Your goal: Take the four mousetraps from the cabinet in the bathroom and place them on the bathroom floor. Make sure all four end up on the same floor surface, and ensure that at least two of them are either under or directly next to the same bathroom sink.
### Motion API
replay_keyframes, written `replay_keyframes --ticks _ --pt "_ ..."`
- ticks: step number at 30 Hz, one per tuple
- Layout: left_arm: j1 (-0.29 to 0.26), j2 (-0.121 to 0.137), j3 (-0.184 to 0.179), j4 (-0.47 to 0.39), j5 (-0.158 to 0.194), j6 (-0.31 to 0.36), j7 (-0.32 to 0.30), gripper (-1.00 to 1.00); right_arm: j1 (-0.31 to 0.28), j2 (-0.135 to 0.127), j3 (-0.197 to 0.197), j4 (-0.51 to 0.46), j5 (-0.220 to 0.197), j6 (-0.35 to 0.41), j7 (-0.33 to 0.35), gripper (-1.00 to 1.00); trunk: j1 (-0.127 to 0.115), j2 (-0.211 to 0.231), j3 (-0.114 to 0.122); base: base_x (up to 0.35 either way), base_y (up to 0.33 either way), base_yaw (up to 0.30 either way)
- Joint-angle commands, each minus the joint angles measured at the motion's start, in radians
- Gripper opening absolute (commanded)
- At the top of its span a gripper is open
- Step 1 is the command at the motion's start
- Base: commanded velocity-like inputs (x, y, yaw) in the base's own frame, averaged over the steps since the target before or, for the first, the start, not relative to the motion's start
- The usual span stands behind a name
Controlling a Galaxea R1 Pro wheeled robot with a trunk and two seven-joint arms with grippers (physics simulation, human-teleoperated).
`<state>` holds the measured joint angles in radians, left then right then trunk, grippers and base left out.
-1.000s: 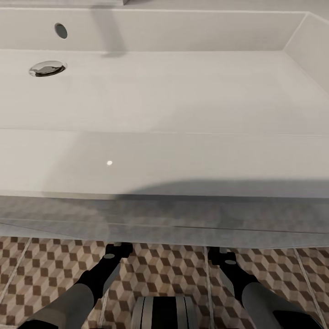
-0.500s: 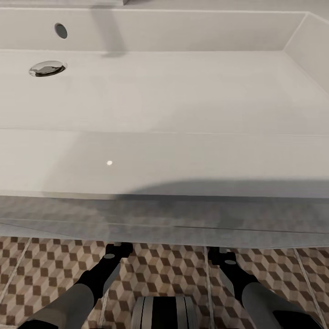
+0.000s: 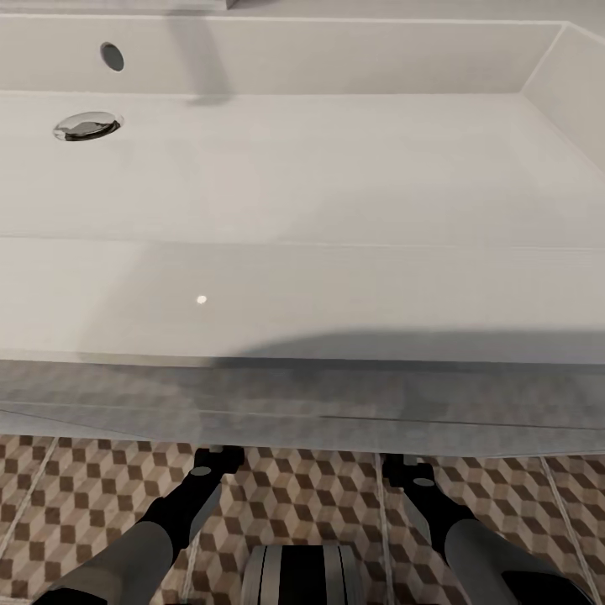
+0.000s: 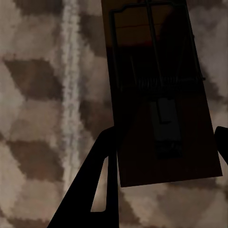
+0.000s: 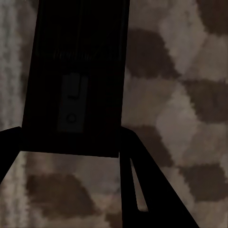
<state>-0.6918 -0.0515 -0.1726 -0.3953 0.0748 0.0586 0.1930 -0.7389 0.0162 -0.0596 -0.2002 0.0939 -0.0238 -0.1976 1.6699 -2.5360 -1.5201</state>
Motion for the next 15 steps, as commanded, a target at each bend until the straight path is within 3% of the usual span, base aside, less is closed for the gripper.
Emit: replay_keyframes --ticks 1,15 --pt "0.000 0.001 -0.008 -0.002 0.006 0.006 0.008 -1.00 0.000 0.001 -0.006 0.001 0.006 -0.003 -0.002 -1.00 0.000 0.000 -0.001 0.000 0.000 0.000" --pt "0.000 0.001 -0.008 -0.002 0.007 0.006 0.008 -1.00 0.000 0.001 -0.006 0.001 0.006 -0.002 -0.002 -1.00 0.000 0.000 -0.001 0.000 0.000 0.000"
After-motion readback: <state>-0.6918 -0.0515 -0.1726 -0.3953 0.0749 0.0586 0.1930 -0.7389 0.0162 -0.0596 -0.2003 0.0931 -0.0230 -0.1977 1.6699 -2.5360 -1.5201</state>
